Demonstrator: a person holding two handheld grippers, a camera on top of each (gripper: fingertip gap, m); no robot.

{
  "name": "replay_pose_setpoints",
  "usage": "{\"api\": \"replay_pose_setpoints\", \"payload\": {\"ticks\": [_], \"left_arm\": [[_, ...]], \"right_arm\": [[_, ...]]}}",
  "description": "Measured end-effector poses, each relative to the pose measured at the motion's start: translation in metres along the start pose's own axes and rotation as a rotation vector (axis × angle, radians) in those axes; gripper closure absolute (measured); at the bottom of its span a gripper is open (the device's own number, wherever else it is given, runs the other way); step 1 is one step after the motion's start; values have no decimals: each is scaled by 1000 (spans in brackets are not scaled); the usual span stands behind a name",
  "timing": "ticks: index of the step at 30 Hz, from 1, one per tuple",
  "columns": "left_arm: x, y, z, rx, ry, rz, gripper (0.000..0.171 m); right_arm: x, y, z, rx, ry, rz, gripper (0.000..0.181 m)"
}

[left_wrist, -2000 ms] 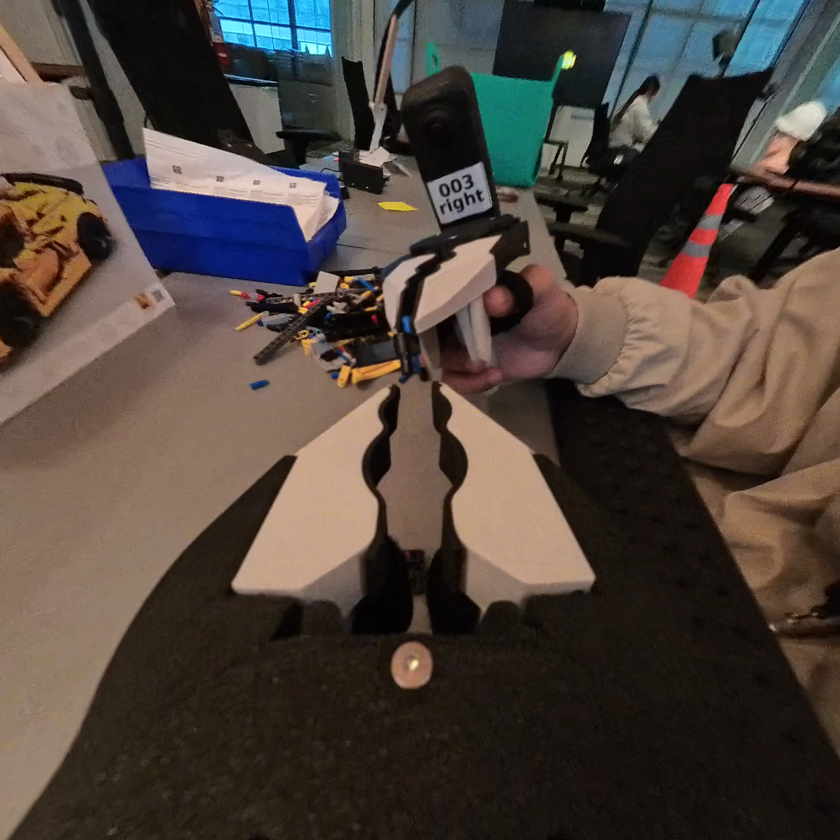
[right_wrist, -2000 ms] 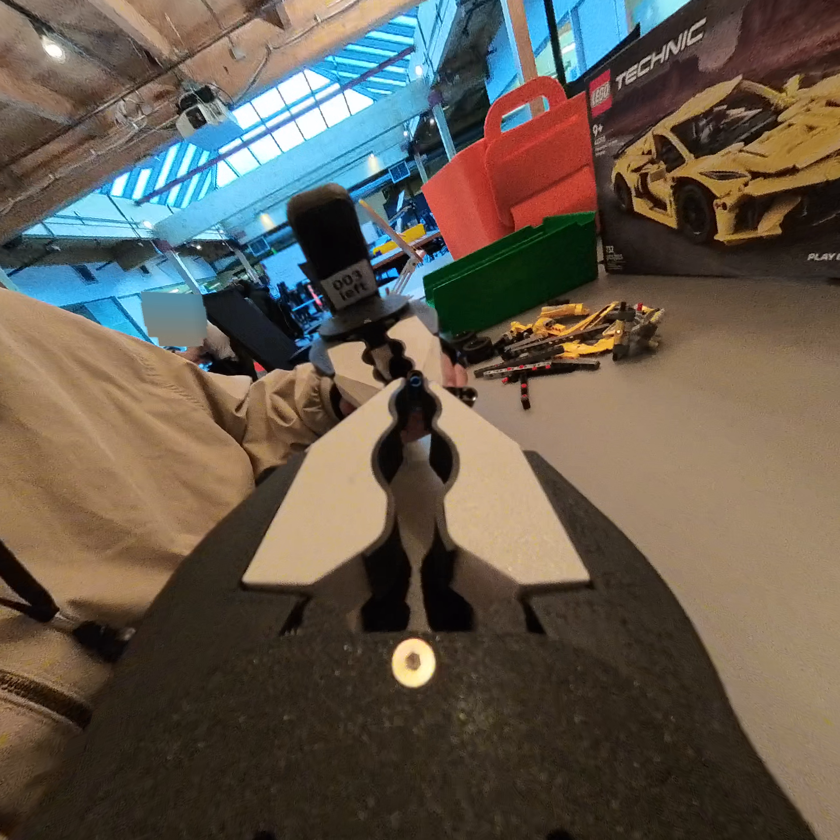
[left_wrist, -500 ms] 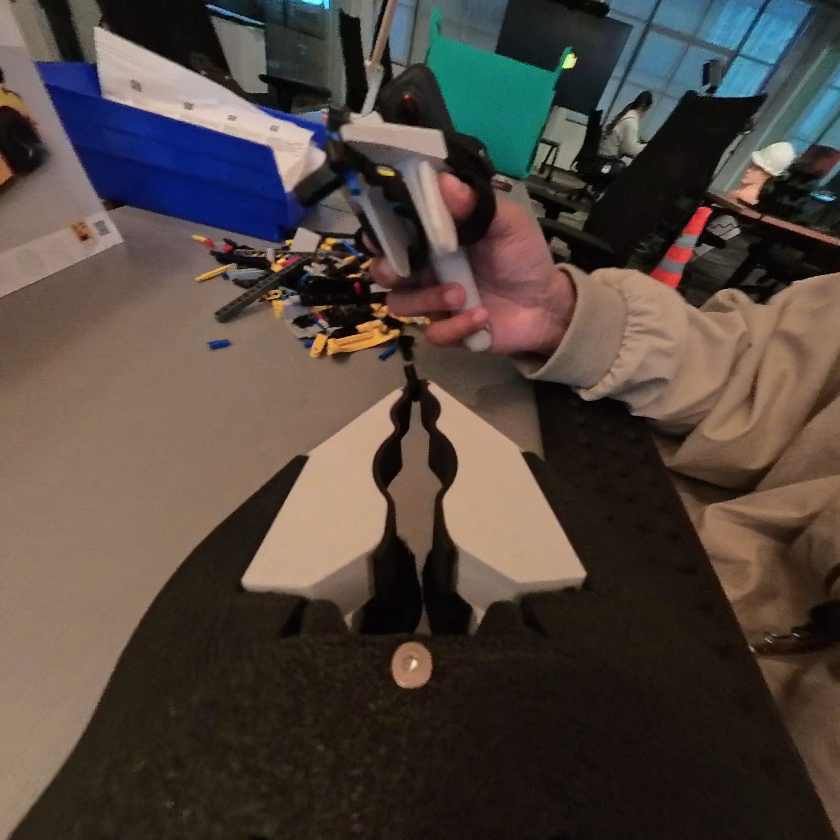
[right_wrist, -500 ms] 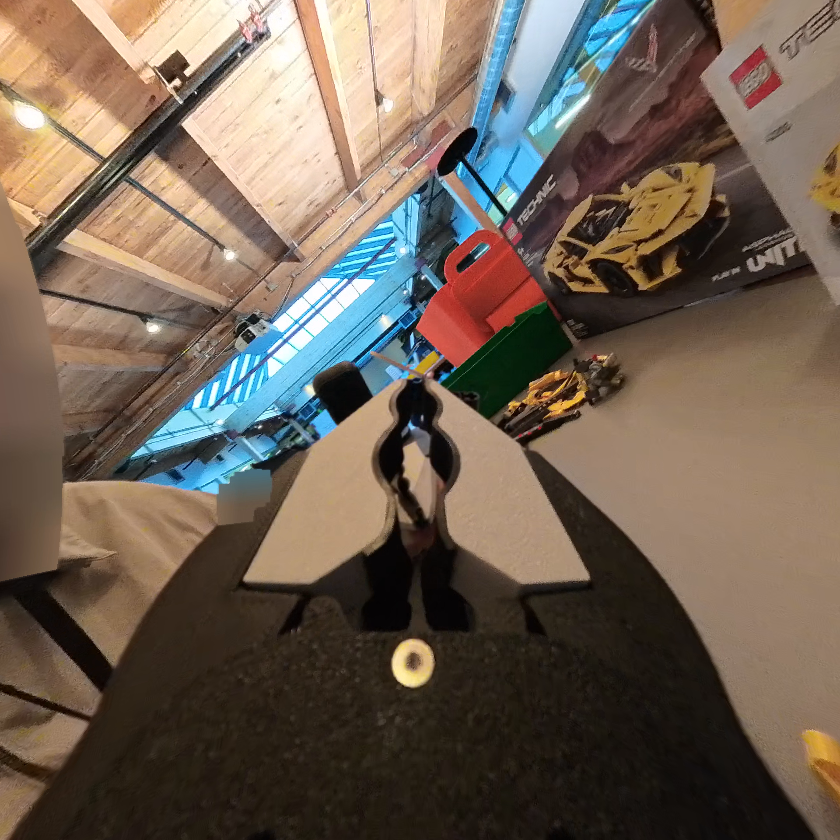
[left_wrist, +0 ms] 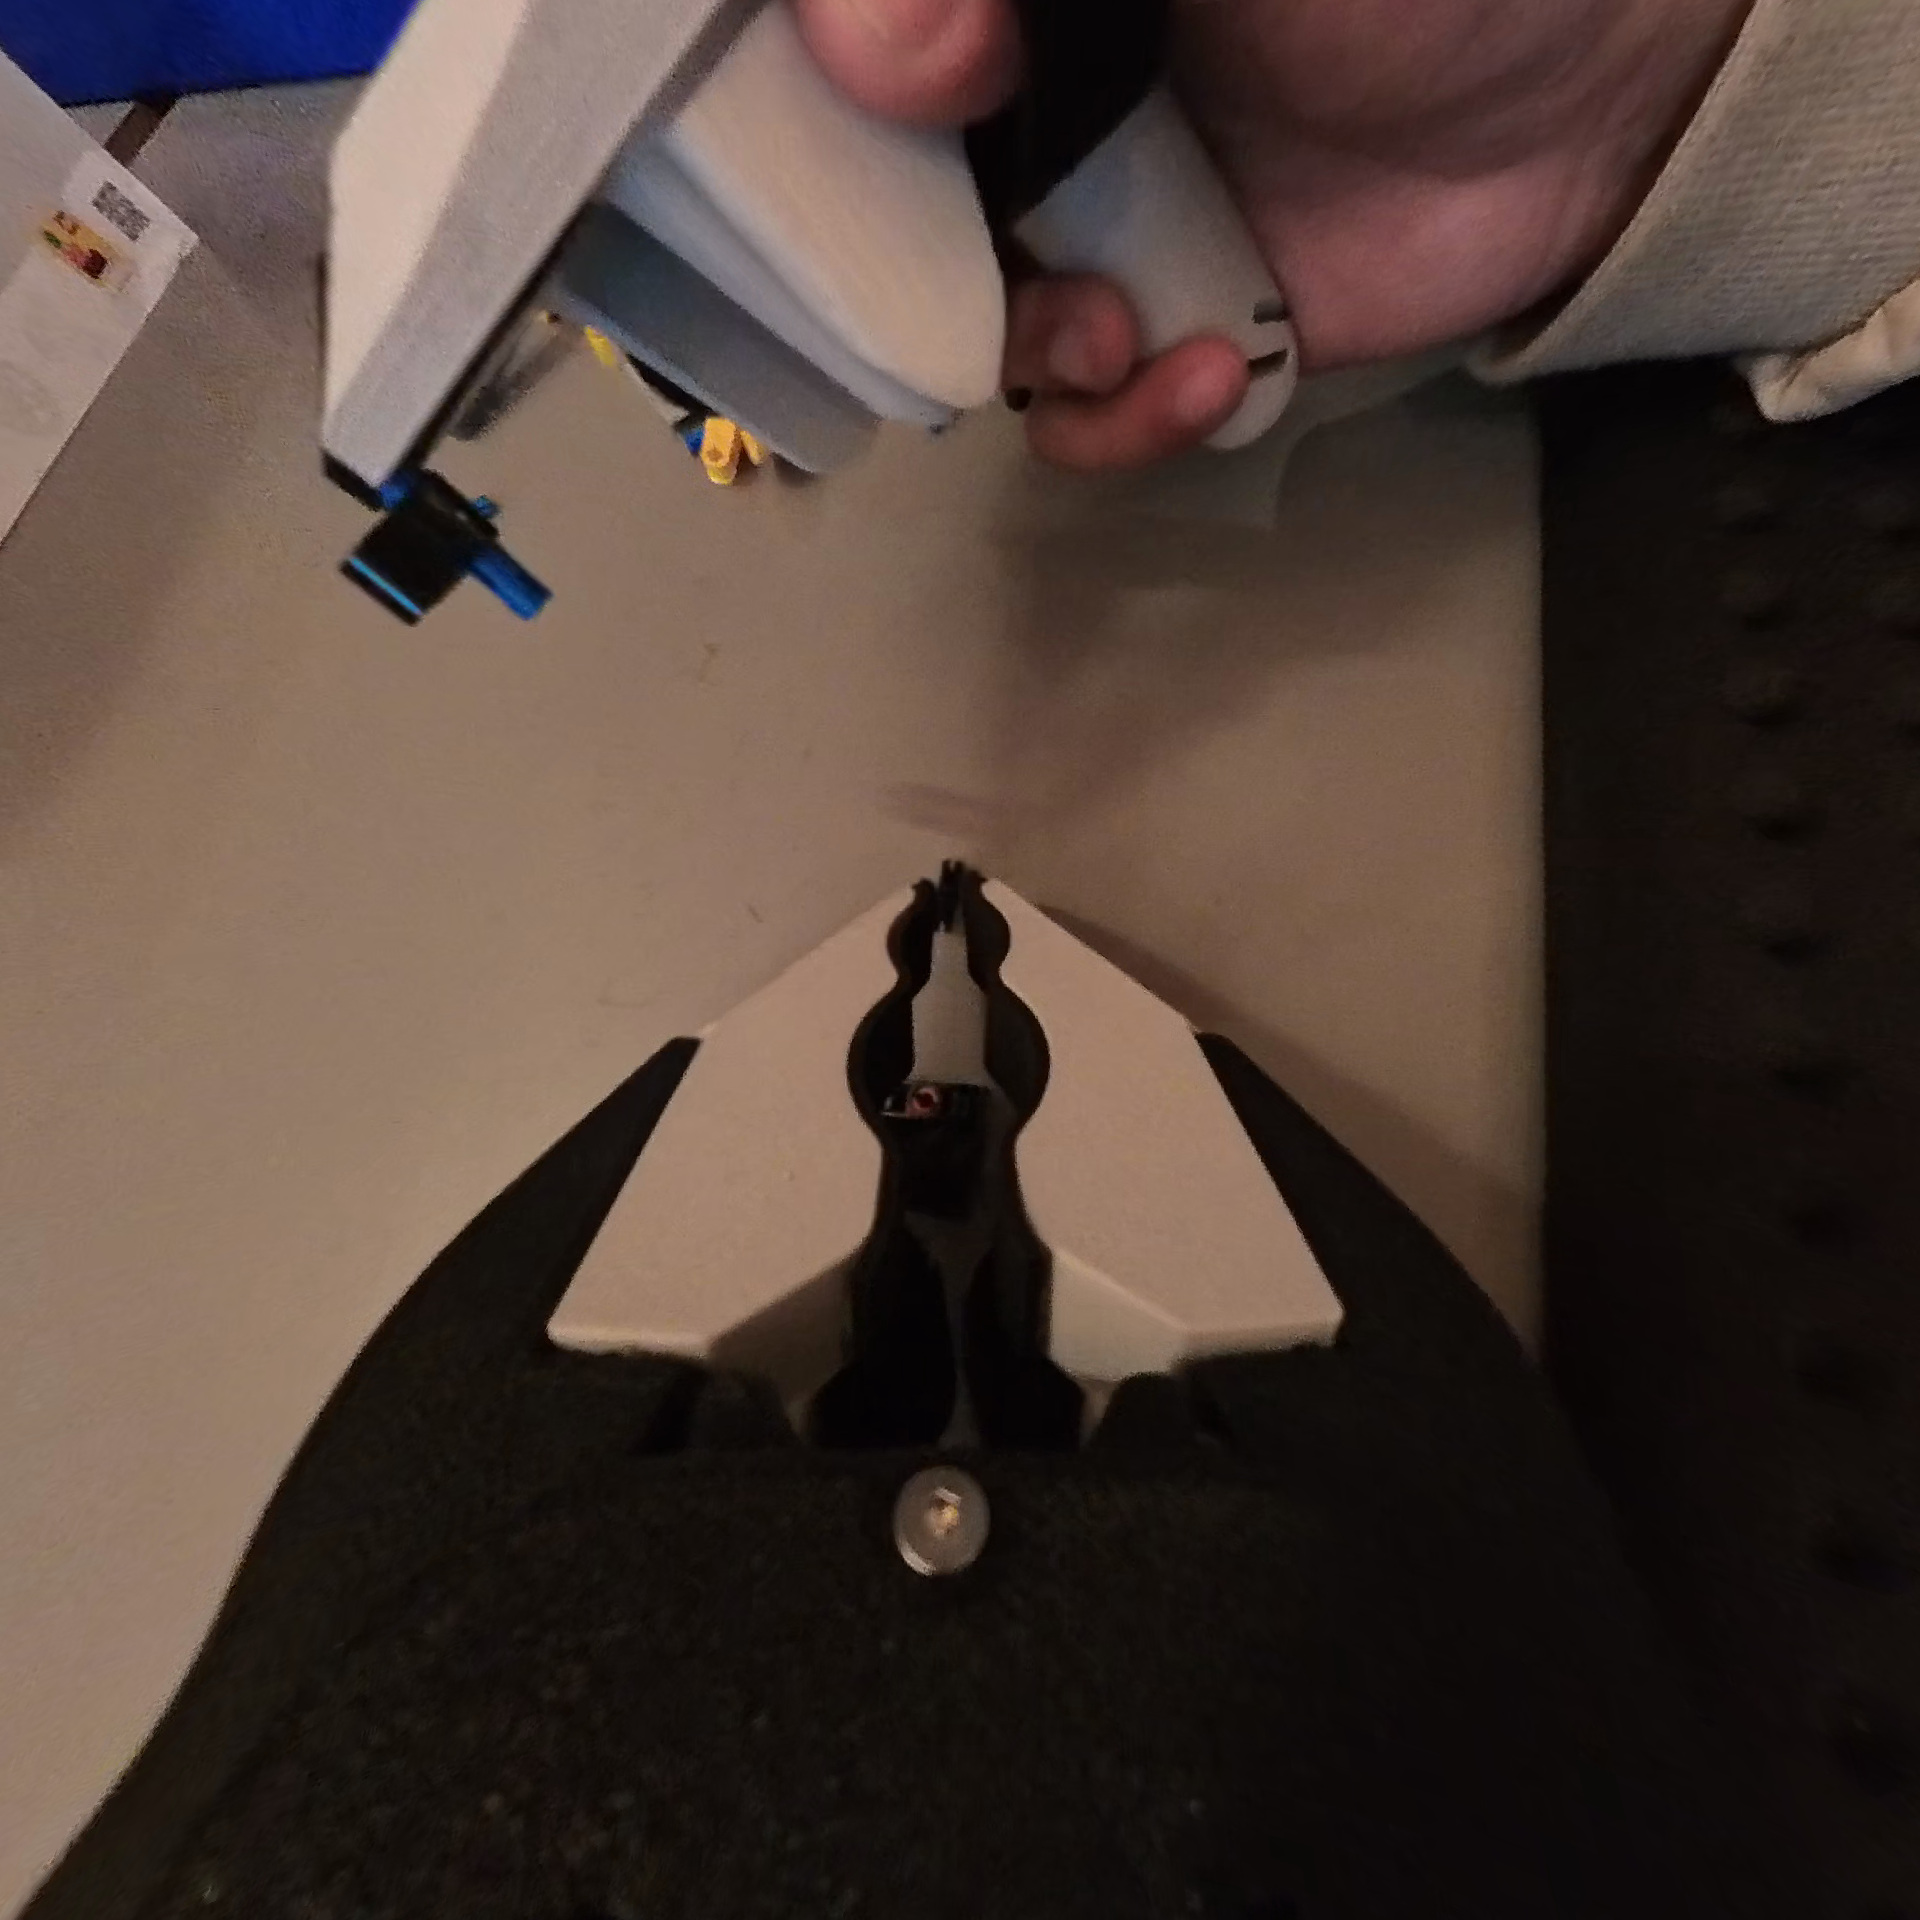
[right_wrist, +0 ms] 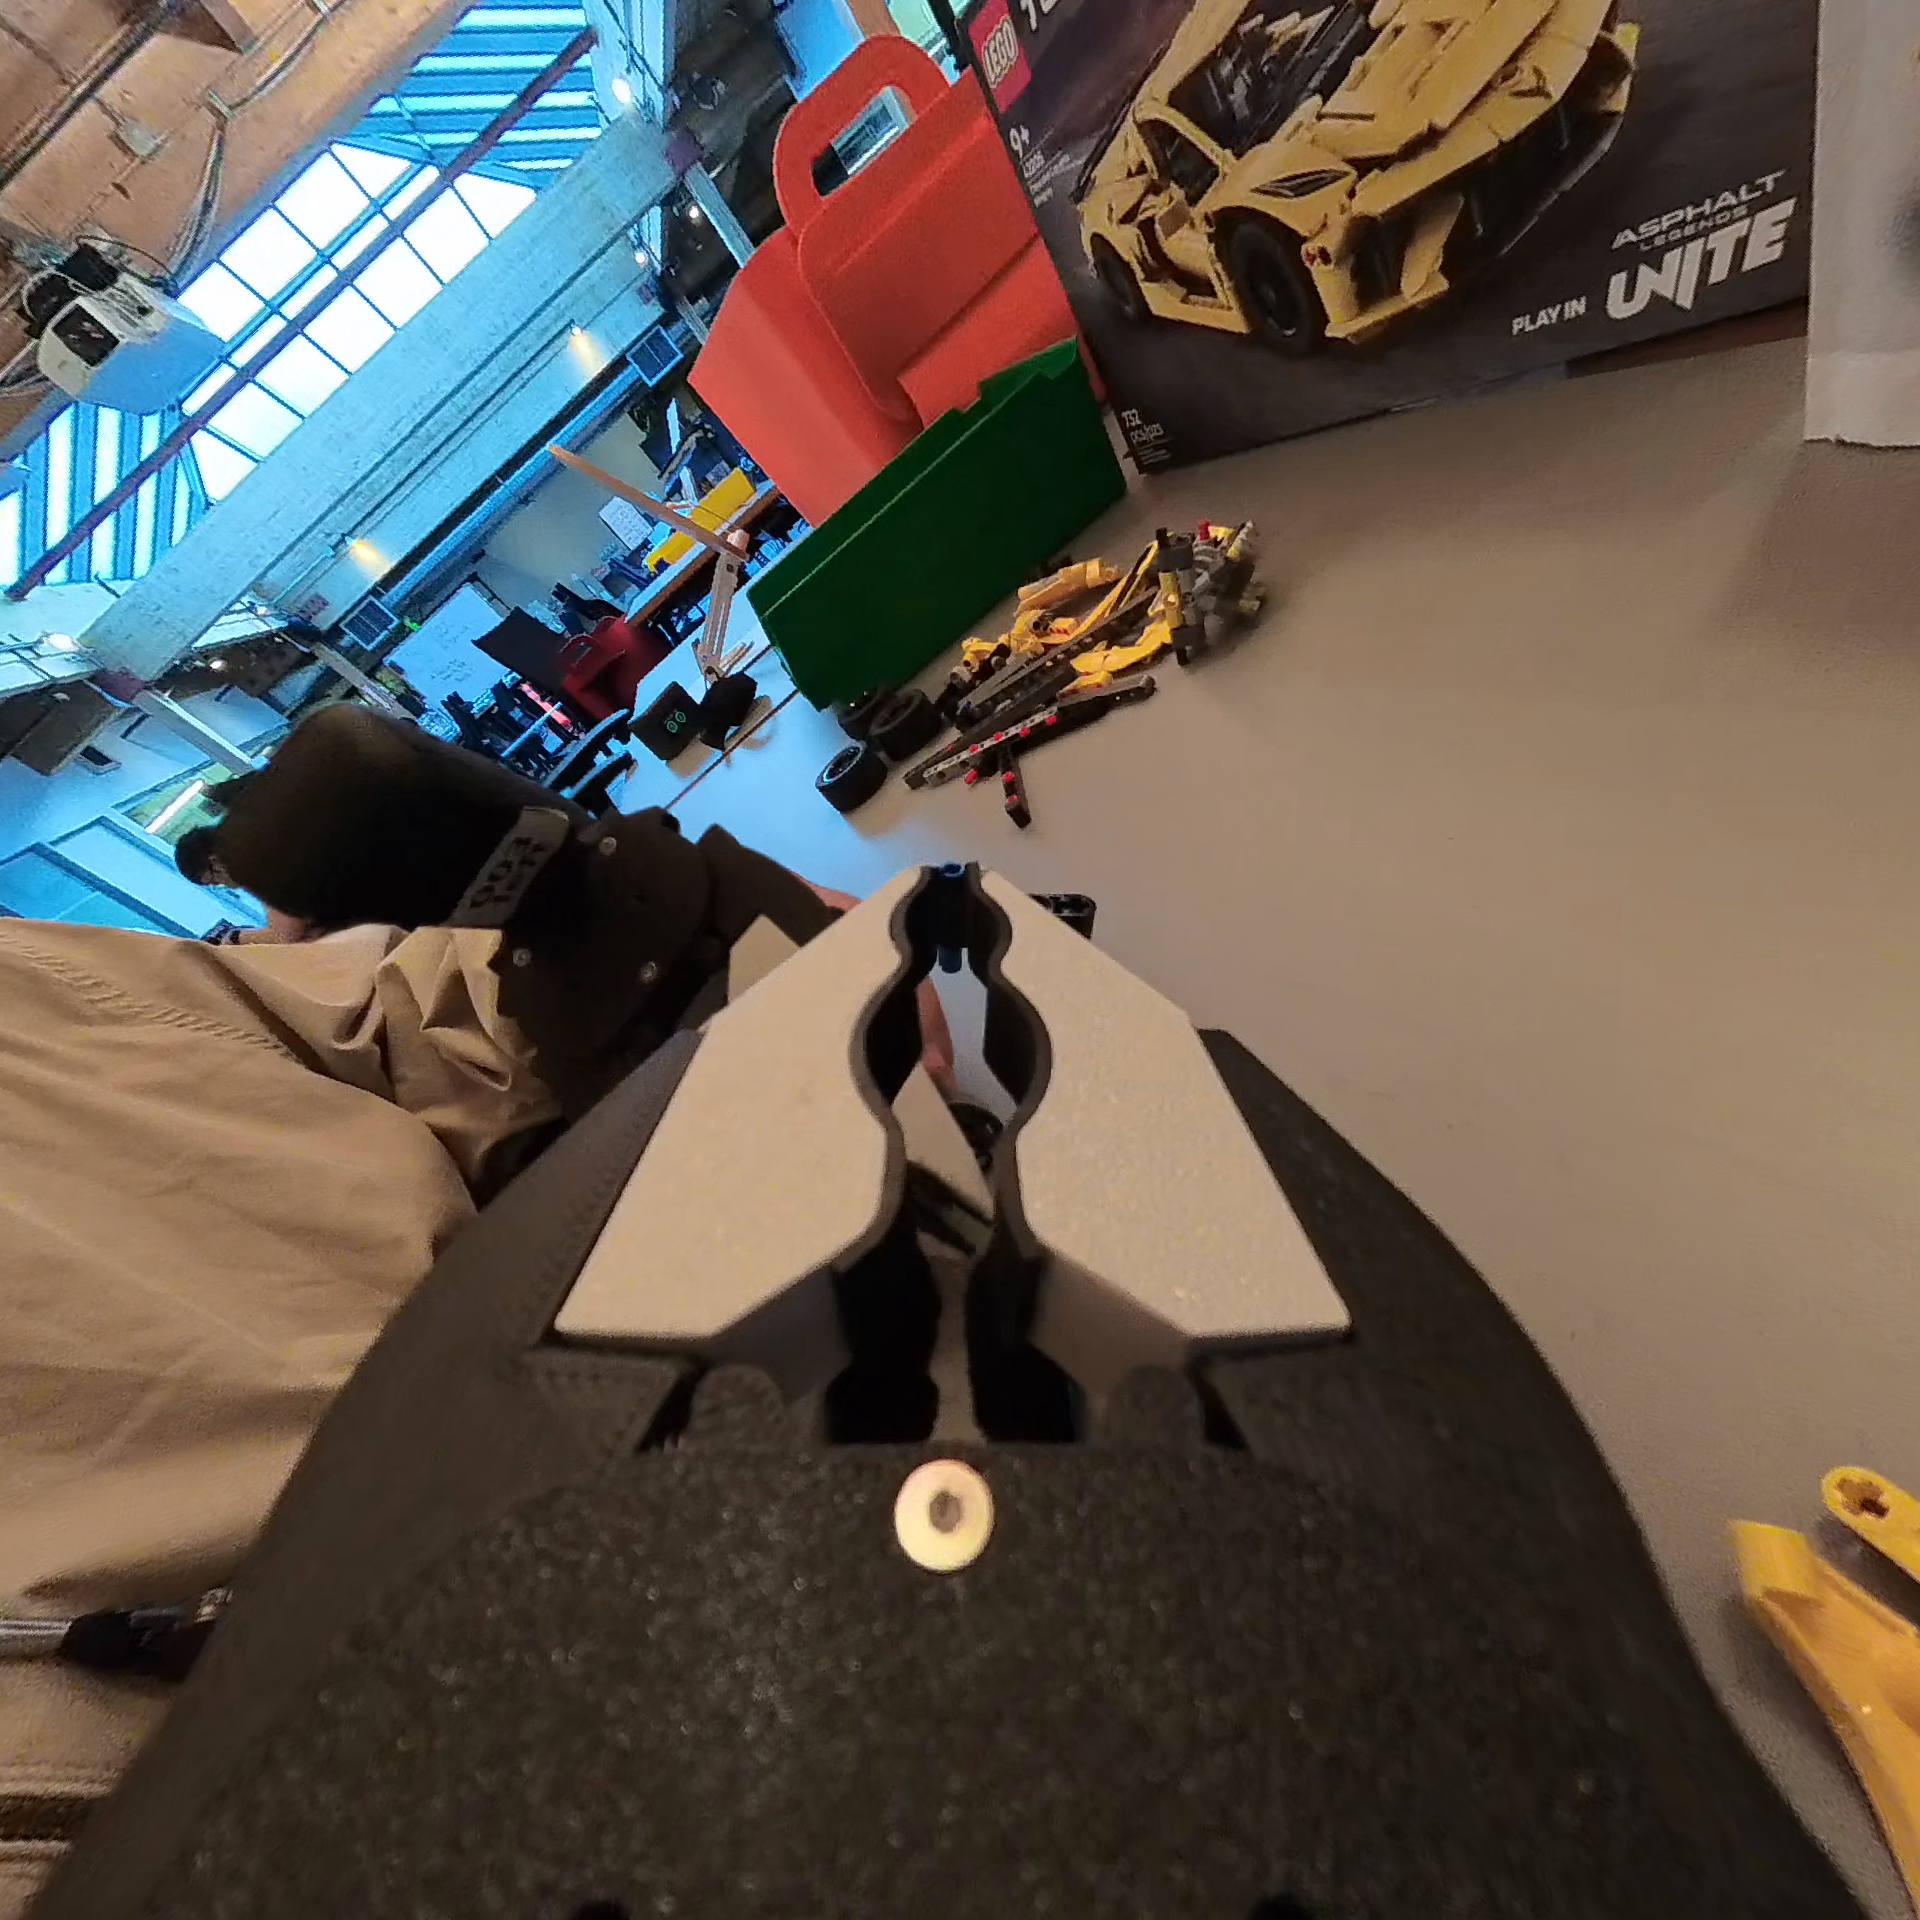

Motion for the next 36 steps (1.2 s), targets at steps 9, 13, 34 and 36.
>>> {"api": "replay_pose_setpoints", "payload": {"ticks": [9,13,34,36], "left_arm": [[-43,37,53,364,-21,284,143],[-45,49,73,468,68,79,141],[-9,50,59,271,215,-338,165],[-10,45,56,225,228,-375,165]], "right_arm": [[-17,0,3,-3,163,-89,179],[-40,5,7,-7,422,-316,179],[-50,-18,0,-159,496,-428,178],[-46,-21,-2,-167,426,-347,179]]}}
Point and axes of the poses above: each gripper's, where its closed fingertips meet, z back along the fingers, y out of its top, x = y × z across the jaws, the point moved 1 cm from there along z, back along the fingers, and after that the axes turned 6 degrees about -y, right-handed, at the moved point
